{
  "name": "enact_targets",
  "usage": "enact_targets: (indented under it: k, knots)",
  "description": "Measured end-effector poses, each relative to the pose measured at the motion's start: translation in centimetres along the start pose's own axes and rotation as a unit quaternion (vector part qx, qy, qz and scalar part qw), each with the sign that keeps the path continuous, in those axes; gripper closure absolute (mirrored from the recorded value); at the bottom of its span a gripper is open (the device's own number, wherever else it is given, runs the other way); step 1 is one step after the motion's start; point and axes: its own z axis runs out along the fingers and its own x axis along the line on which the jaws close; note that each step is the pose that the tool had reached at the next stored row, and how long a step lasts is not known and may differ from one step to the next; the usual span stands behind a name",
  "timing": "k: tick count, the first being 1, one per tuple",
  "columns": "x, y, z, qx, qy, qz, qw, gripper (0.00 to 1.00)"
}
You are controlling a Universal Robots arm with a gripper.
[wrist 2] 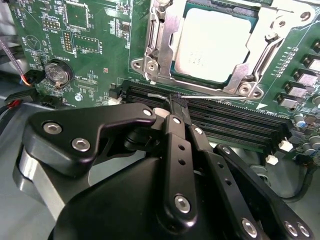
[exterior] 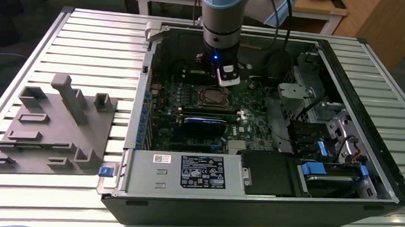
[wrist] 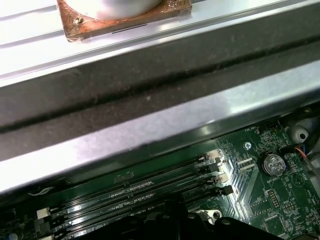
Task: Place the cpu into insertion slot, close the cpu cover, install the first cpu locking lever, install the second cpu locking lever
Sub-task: 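Install the first cpu locking lever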
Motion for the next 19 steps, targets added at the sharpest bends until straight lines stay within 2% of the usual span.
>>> enact_targets:
  k: [6,15,19]
  knots:
    - [0.19,-0.12,-0.04,-0.002,-0.0033,-0.001,0.99999,0.89]
    - [0.3,-0.19,-0.02,-0.0022,-0.0037,-0.001,0.99999,0.89]
    - [0.29,-0.23,0.08,-0.0008,-0.0041,-0.001,0.99999,0.89]
